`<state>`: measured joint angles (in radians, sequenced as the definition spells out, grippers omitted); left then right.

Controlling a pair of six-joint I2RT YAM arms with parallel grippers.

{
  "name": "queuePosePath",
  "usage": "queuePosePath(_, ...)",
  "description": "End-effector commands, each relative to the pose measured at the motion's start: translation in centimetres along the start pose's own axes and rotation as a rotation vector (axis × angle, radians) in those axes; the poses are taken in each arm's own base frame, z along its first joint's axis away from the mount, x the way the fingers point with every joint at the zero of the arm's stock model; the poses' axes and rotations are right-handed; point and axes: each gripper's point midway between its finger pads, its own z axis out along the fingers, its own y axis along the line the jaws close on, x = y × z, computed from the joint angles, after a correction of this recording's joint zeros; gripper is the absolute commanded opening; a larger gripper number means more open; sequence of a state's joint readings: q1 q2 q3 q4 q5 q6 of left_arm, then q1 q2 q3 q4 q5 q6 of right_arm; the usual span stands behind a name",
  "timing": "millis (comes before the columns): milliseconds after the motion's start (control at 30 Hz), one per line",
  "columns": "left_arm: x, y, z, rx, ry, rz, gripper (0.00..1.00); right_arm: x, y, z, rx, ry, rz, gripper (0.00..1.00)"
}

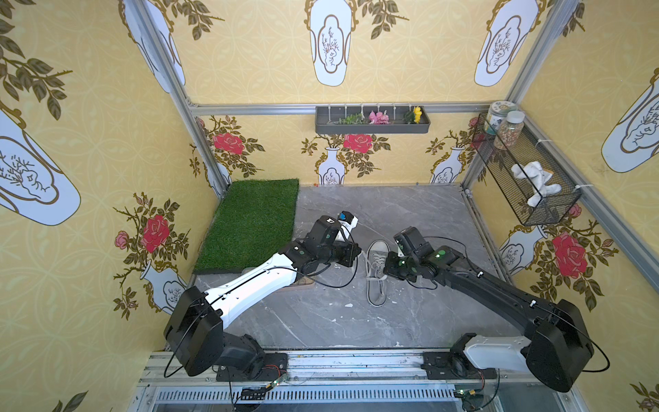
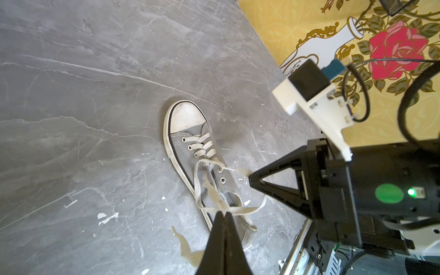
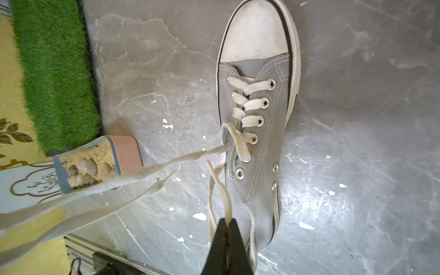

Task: Tie the shoes
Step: Cross the shoelace with the shoelace.

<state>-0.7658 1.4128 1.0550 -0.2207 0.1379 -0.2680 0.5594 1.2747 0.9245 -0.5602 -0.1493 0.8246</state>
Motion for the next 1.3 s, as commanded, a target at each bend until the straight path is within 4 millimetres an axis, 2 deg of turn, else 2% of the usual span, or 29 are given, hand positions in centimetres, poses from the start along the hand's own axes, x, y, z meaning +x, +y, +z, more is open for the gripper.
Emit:
queuePosePath(0, 0.7, 0.3, 0.1, -0.002, 0.016, -0.001, 0.00, -0.9, 2.5, -1.2, -0.135, 0.001, -0.020, 0.00)
queuePosePath(167, 1.3, -0.3, 0.4, 0.037, 0.040, -0.001, 0.00, -1.2, 3.4, -1.3, -0.210, 0.036, 0.011, 0.00)
queuePosePath(400, 1.9, -0.9, 0.6, 0.073, 0.059, 0.012, 0.00, -4.9, 5.5, -4.6, -0.314, -0.043, 0.035, 0.00)
queuePosePath(533, 1.9, -2.1, 0.8, 0.104, 0.067, 0.014, 0.00, -5.2, 6.3, -4.7, -0.355, -0.039, 0.040, 0.00)
queuePosePath(700, 3.0, -3.5, 0.6, 0.135, 0.089, 0.023, 0.00, -4.7, 4.1, -5.7, -0.285, -0.043, 0.041, 0.00)
queuePosePath(900, 6.1, -4.8, -0.2, 0.169, 0.135, 0.036, 0.00, -3.0, 0.5, -6.7, -0.160, -0.035, 0.042, 0.00)
queuePosePath(1133, 9.6, -4.5, 0.8, 0.172, 0.198, 0.037, 0.00, -0.7, -2.6, -5.1, -0.057, 0.022, 0.058, 0.00)
queuePosePath(1267, 11.3, -3.8, 1.8, 0.162, 0.245, 0.013, 0.00, -0.1, -3.3, -3.6, -0.025, 0.058, 0.049, 0.00)
